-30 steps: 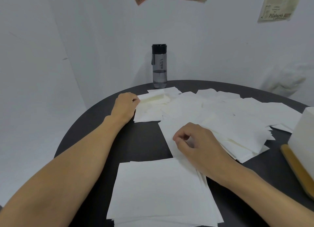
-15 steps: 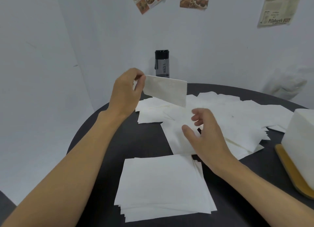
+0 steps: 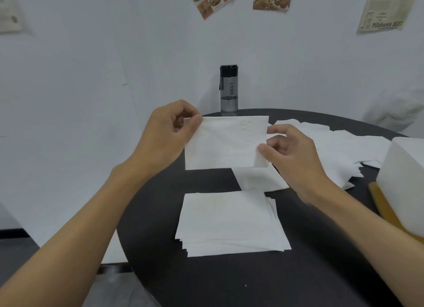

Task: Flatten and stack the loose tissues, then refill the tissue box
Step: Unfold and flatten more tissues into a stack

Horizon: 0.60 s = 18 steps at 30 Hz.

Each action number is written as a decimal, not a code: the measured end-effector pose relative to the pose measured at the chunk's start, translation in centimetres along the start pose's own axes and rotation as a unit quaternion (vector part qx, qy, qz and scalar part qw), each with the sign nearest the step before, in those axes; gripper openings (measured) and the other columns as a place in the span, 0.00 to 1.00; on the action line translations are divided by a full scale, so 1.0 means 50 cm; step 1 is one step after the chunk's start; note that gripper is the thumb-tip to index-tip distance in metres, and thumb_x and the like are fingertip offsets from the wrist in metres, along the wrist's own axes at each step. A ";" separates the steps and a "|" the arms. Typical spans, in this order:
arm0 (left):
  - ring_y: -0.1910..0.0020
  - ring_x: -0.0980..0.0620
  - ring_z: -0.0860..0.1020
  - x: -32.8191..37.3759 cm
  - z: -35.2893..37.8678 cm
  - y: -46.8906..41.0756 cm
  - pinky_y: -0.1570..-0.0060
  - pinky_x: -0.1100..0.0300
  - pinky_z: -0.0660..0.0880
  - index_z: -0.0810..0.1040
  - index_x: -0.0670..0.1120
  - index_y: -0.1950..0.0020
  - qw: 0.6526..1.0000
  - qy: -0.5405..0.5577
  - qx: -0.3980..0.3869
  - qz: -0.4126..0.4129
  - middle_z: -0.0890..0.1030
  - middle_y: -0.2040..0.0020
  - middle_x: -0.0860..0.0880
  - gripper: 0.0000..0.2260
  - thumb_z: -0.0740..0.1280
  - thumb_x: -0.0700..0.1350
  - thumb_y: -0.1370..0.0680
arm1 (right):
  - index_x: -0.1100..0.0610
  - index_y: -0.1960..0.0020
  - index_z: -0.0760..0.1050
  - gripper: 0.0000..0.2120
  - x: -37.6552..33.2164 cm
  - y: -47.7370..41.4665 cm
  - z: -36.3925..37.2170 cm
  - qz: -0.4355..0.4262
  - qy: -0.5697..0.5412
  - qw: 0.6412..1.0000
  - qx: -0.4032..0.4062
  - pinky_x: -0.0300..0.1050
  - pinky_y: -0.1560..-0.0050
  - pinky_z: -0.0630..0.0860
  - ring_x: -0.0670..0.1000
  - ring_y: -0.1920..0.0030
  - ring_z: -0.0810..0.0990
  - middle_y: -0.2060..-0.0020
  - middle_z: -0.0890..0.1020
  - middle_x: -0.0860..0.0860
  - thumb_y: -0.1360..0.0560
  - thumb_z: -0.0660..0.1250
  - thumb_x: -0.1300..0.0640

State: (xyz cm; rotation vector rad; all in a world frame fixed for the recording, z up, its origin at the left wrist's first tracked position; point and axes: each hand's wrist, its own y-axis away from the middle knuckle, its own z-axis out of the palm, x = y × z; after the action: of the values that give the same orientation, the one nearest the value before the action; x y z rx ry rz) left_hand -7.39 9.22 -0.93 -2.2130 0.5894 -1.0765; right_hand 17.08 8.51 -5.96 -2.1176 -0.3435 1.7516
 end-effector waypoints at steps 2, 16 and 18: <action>0.72 0.58 0.70 0.002 -0.006 0.017 0.67 0.70 0.67 0.80 0.49 0.55 0.999 0.015 -0.006 -0.033 0.76 0.71 0.56 0.06 0.68 0.42 0.19 | 0.53 0.39 0.73 0.14 -0.004 0.005 0.000 0.011 -0.007 1.000 -0.023 0.38 0.60 0.71 0.44 0.69 0.75 0.69 0.80 0.45 0.23 0.71 0.61; 0.69 0.58 0.71 -0.009 0.007 0.140 0.63 0.67 0.70 0.82 0.51 0.56 0.979 0.007 -0.144 -0.142 0.78 0.68 0.56 0.03 0.71 0.44 0.22 | 0.52 0.51 0.81 0.04 -0.014 0.025 -0.039 0.074 0.175 0.928 -0.320 0.41 0.57 0.71 0.45 0.66 0.76 0.67 0.81 0.52 0.26 0.73 0.55; 0.63 0.63 0.75 -0.014 0.009 0.159 0.59 0.69 0.70 0.82 0.54 0.53 0.976 -0.016 -0.173 -0.134 0.80 0.59 0.62 0.03 0.72 0.46 0.23 | 0.47 0.51 0.81 0.07 -0.007 0.024 -0.043 0.061 0.239 0.905 -0.347 0.39 0.57 0.70 0.42 0.65 0.73 0.64 0.78 0.46 0.27 0.75 0.50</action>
State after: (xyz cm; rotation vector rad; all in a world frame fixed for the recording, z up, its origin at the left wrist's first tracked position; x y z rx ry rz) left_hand -8.43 4.06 -6.96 -2.6679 0.5040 -1.1382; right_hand 19.04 7.00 -5.85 -3.0282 -0.7946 1.1825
